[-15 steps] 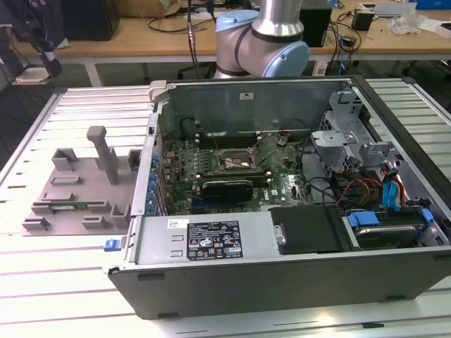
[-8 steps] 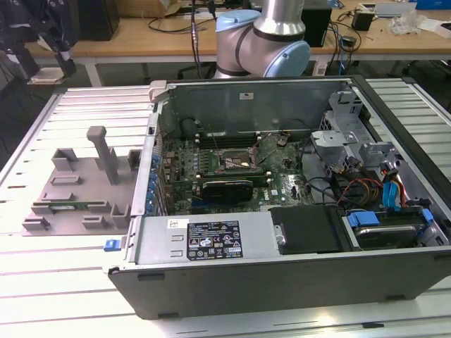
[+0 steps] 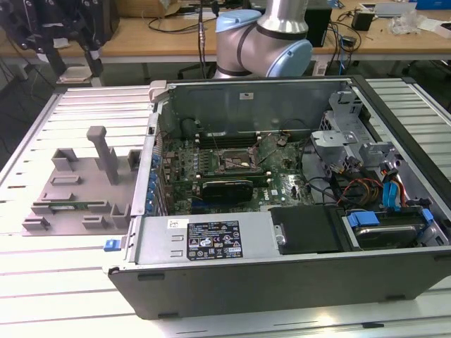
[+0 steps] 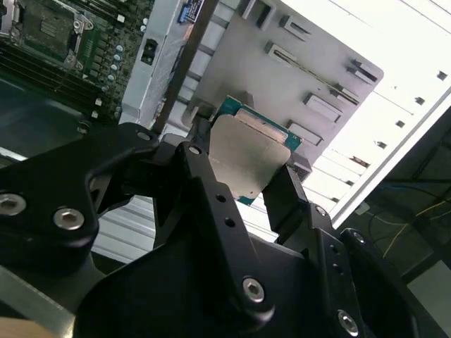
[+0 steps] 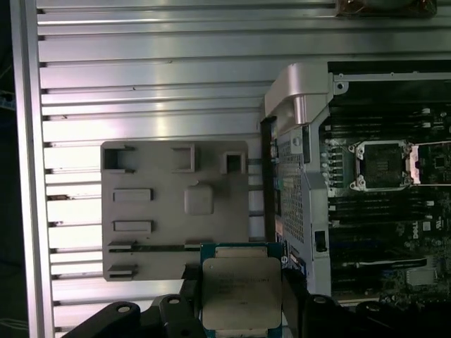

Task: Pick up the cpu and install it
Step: 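Pick up the cpu and move it towards the insertion slot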

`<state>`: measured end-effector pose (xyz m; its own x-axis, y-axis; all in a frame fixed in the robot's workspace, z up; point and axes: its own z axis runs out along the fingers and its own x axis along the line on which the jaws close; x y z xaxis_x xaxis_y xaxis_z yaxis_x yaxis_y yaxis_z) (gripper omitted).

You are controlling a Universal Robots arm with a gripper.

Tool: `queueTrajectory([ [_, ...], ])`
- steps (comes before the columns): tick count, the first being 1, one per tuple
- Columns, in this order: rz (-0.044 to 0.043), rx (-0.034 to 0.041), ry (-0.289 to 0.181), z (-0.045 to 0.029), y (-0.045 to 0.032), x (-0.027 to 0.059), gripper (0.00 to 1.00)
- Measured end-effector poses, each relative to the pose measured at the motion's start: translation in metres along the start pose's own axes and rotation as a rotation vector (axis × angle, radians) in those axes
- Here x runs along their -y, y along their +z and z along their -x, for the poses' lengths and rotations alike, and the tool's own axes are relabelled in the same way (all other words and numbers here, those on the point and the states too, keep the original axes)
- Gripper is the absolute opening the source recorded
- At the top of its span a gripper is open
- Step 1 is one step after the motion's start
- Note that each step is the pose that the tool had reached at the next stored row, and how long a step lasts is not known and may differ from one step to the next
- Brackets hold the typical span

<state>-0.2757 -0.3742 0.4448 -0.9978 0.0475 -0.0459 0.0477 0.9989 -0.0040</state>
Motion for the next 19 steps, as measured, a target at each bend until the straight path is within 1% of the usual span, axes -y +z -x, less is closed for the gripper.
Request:
queueTrajectory([
  [2,0.0,0.0,0.0,0.0086,0.0004,-0.0004,0.54],
  [5,0.0,0.0,0.0,0.0161,0.0007,-0.0008,0.54],
  [7,0.0,0.0,0.0,0.0241,0.0011,-0.0012,0.54],
  [9,0.0001,0.0,0.0,0.0388,0.0018,-0.0019,0.54],
  [11,0.0,-0.0001,0.0,0.0499,0.0022,-0.0024,0.54],
  [12,0.0,0.0,0.0,0.0619,0.0028,-0.003,0.54],
  [13,0.0,0.0,0.0,0.0704,0.0032,-0.0034,0.54],
  [15,0.0,0.0,0.0,0.0782,0.0036,-0.0038,0.54],
  [17,0.0,0.0,0.0,0.0881,0.004,-0.0042,0.54],
  [18,0.0,0.0,0.0,0.0981,0.0045,-0.0047,0.54],
  [19,0.0001,0.0,0.0,0.1061,0.0049,-0.0051,0.54],
])
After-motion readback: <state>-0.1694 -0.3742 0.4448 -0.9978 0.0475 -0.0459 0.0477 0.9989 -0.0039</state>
